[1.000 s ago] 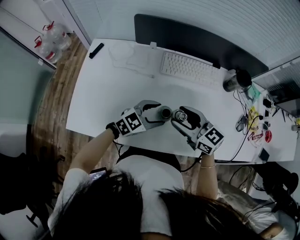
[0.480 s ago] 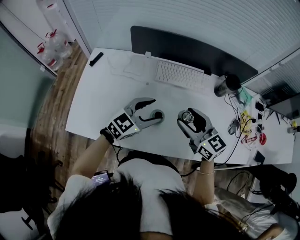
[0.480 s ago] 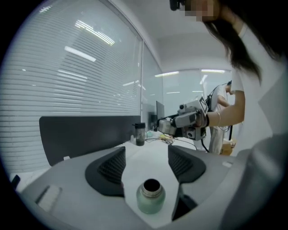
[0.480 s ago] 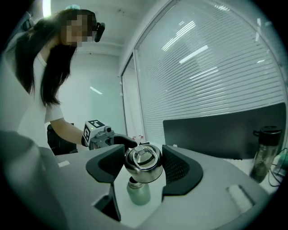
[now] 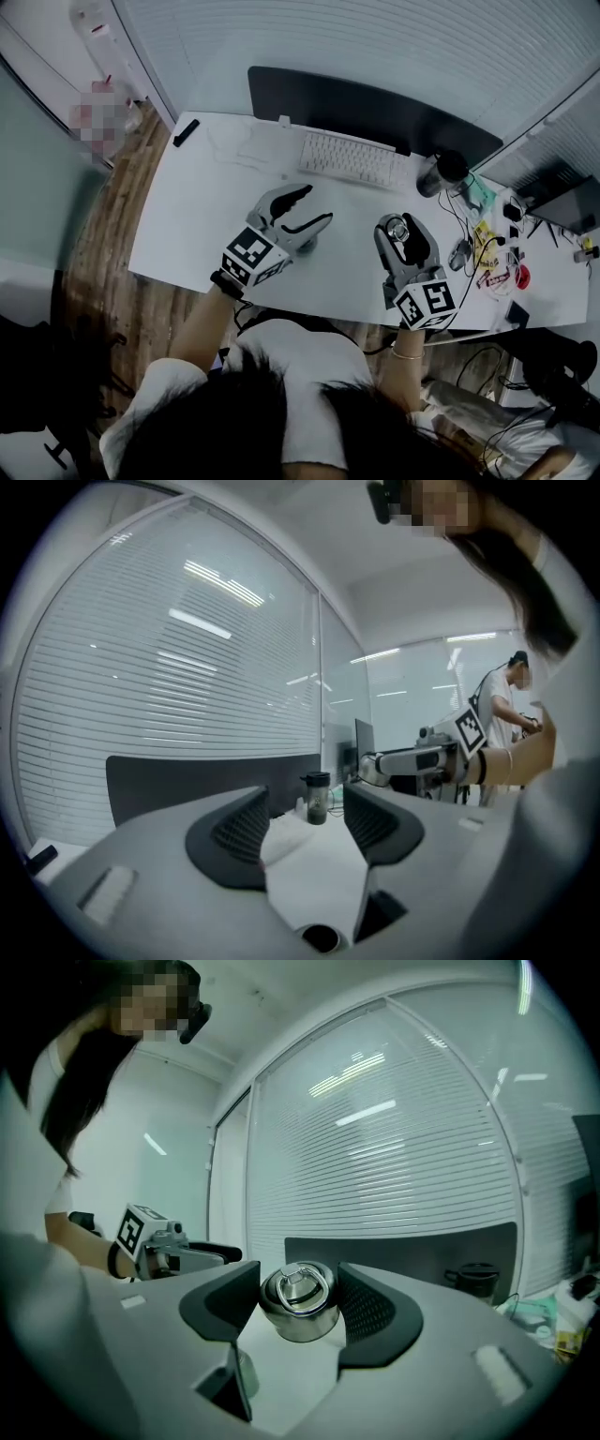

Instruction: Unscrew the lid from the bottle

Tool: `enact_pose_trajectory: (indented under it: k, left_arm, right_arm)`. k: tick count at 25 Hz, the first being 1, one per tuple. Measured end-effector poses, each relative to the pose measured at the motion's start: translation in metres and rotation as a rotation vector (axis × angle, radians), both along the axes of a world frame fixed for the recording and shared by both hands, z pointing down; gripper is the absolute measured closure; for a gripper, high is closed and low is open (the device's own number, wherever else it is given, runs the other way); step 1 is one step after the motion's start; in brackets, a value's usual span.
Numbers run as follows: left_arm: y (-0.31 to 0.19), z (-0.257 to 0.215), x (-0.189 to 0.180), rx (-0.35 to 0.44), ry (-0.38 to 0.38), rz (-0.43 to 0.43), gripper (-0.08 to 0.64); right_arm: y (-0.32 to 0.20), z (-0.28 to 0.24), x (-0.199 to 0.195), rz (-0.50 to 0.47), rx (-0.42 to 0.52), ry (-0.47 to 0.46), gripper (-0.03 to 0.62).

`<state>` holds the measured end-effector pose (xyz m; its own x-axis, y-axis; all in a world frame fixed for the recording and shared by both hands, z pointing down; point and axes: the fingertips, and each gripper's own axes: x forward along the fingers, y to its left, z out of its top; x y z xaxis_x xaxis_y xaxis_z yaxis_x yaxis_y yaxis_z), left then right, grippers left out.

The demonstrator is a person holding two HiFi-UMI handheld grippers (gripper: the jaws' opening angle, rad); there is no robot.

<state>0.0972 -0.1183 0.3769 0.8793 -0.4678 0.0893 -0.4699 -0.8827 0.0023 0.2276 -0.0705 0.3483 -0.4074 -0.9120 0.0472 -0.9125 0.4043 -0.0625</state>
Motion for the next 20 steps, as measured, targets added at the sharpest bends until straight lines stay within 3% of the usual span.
enact_pose_trajectory:
  k: [9,13,20]
  left_arm:
    - [-0.004,-0.012,0.012,-0.033,0.017,-0.129,0.337]
    - [-0.008,-0.007,0.012,-0.066,0.003,-0.191,0.378]
    - [-0.007,0.001,0.009,-0.044,-0.066,-0.255,0.478]
  right_arm:
    - [0.012,-0.01,0.041,0.173,0.045,-0.017,0.336]
    - [0.016,-0.011,0.048,0.2,0.053,0.0,0.336]
    - [0.019,-0.008,0.051,0.221,0.054,0.084,0.336]
